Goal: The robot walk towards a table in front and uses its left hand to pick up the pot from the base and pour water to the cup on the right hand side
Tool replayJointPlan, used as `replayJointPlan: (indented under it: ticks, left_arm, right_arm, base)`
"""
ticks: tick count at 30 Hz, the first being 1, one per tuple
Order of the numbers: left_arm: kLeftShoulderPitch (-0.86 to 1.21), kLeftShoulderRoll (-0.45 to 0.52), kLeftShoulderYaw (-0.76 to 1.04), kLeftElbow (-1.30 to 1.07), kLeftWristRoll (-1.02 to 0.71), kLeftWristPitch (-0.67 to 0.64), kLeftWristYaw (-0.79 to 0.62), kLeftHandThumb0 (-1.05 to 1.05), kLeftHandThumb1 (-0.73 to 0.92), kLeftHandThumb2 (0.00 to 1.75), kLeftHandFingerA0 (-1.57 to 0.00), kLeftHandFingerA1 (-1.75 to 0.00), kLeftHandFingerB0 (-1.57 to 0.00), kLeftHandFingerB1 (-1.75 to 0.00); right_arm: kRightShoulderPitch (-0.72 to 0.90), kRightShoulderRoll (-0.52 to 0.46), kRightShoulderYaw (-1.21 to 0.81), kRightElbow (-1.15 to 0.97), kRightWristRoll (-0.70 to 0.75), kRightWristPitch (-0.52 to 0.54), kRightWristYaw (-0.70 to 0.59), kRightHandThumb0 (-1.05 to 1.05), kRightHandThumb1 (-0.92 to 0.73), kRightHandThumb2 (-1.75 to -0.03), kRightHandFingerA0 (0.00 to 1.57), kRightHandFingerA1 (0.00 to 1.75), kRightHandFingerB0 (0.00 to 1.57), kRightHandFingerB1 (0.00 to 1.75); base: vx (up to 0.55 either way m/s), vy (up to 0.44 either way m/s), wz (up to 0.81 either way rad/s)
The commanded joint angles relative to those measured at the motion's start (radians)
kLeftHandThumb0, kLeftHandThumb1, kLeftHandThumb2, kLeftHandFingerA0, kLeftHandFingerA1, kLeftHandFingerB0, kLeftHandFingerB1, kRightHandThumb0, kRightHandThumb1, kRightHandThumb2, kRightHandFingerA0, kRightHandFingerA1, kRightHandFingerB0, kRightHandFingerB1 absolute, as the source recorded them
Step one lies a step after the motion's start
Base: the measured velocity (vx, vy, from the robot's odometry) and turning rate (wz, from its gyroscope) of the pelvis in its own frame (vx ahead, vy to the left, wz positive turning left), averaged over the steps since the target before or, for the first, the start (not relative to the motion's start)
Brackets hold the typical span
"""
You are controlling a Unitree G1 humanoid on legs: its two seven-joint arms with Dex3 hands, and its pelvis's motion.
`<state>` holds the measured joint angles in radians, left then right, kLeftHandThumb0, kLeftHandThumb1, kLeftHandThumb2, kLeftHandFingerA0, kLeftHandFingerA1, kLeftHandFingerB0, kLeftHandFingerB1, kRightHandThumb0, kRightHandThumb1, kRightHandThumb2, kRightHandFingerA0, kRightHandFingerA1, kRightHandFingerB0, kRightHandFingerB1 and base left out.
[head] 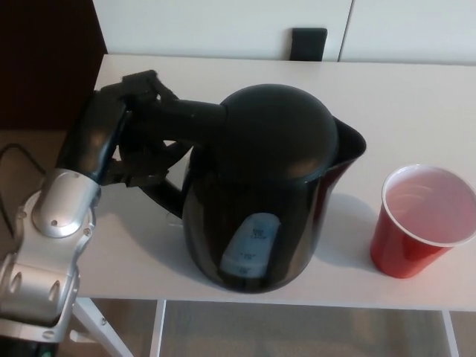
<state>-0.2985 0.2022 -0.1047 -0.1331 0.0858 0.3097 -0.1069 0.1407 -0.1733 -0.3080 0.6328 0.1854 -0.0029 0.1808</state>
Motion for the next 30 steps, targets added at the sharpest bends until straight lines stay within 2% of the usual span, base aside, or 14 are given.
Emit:
replayJointPlan:
  ticks: [1,4,5,6,7,9,10,12,13,16,17,23,24,30]
  left_arm:
    - [0.012,0.001,-0.004,-0.03,-0.036,0.021,-0.062,-0.04,0.64,0.54,-0.89,-1.75,-0.66,-1.75]
    - [0.011,-0.013,0.01,-0.036,-0.048,0.031,-0.059,-0.04,0.64,0.55,-0.9,-1.75,-0.66,-1.75]
    - [0.009,-0.026,0.023,-0.046,-0.064,0.06,-0.055,-0.05,0.66,0.54,-0.85,-1.75,-0.62,-1.75]
    - [0.009,-0.031,0.029,-0.049,-0.071,0.068,-0.054,-0.05,0.66,0.54,-0.85,-1.75,-0.62,-1.75]
    - [0.01,-0.041,0.04,-0.052,-0.083,0.073,-0.053,-0.04,0.51,0.81,-1.22,-1.46,-0.93,-1.29]
    - [0.01,-0.061,0.063,-0.054,-0.108,0.083,-0.053,-0.03,0.52,0.8,-1.2,-1.46,-0.91,-1.29]
    - [0.007,-0.073,0.077,-0.053,-0.12,0.089,-0.054,0.0,0.69,0.55,-0.8,-1.75,-0.57,-1.75]
    - [0.003,-0.089,0.099,-0.053,-0.142,0.096,-0.055,0.01,0.69,0.55,-0.78,-1.75,-0.57,-1.75]
    - [-0.009,-0.113,0.13,-0.063,-0.18,0.121,-0.053,0.02,0.72,0.55,-0.69,-1.75,-0.54,-1.75]
    - [-0.045,-0.159,0.187,-0.102,-0.247,0.194,-0.045,0.01,0.72,0.55,-0.69,-1.75,-0.54,-1.75]
    - [-0.072,-0.183,0.208,-0.128,-0.266,0.238,-0.03,0.02,0.62,0.72,-1.1,-1.56,-0.87,-1.4]
    - [-0.164,-0.213,0.242,-0.164,-0.279,0.307,-0.016,-0.08,0.58,0.75,-1.14,-1.53,-0.92,-1.38]
    - [-0.188,-0.221,0.25,-0.16,-0.279,0.313,-0.008,-0.04,0.68,0.55,-0.74,-1.75,-0.61,-1.75]
    - [-0.321,-0.228,0.234,-0.128,-0.215,0.37,0.062,-0.03,0.69,0.54,-0.69,-1.75,-0.54,-1.75]
  right_arm:
    - [-0.005,-0.018,0.001,-0.012,-0.007,0.014,-0.018,-0.14,-0.43,-0.86,0.37,0.58,0.22,0.5]
    - [-0.016,-0.019,-0.002,-0.003,-0.004,0.02,-0.023,-0.16,-0.62,-0.58,0.47,0.41,0.34,0.36]
    - [-0.018,-0.019,-0.002,0.0,-0.002,0.014,-0.017,-0.15,-0.43,-0.87,0.35,0.57,0.21,0.5]
    - [-0.018,-0.018,-0.003,-0.001,0.0,0.014,-0.016,-0.15,-0.44,-0.87,0.35,0.57,0.21,0.5]
    - [-0.018,-0.018,-0.003,-0.002,0.0,0.014,-0.019,-0.16,-0.44,-0.87,0.36,0.57,0.21,0.5]
    - [-0.023,-0.021,-0.001,0.001,-0.006,0.015,-0.024,-0.16,-0.44,-0.87,0.36,0.57,0.21,0.5]
    - [-0.028,-0.021,0.0,0.004,-0.008,0.015,-0.027,-0.18,-0.63,-0.58,0.46,0.42,0.34,0.36]
    - [-0.033,-0.021,0.002,0.005,-0.01,0.016,-0.03,-0.17,-0.45,-0.87,0.36,0.57,0.22,0.5]
    - [-0.041,-0.023,0.004,0.006,-0.012,0.019,-0.031,-0.2,-0.64,-0.58,0.45,0.43,0.35,0.37]
    - [-0.055,-0.024,0.006,0.009,-0.011,0.027,-0.033,-0.18,-0.44,-0.87,0.35,0.57,0.22,0.5]
    - [-0.059,-0.025,0.007,0.012,-0.012,0.03,-0.032,-0.17,-0.45,-0.87,0.36,0.57,0.21,0.5]
    - [-0.058,-0.029,0.012,0.009,-0.019,0.033,-0.033,-0.2,-0.64,-0.59,0.44,0.41,0.34,0.36]
    - [-0.059,-0.03,0.013,0.016,-0.021,0.029,-0.033,-0.21,-0.64,-0.59,0.44,0.41,0.34,0.36]
    - [-0.073,-0.025,0.014,0.034,-0.018,0.016,-0.026,-0.2,-0.64,-0.58,0.43,0.41,0.34,0.36]
  base:
    - [0.0,0.0,0.0]
    - [0.0,0.0,0.0]
    - [0.0,0.0,0.0]
    - [0.0,0.0,0.0]
    - [0.0,0.0,0.0]
    - [0.0,0.0,0.0]
    - [0.0,0.0,0.0]
    - [0.0,0.0,0.0]
    - [0.0,0.0,0.0]
    - [0.0,0.0,0.0]
    - [0.0,0.0,0.0]
    - [0.0,0.0,0.0]
    - [0.0,0.0,0.0]
    - [0.0,0.0,0.0]
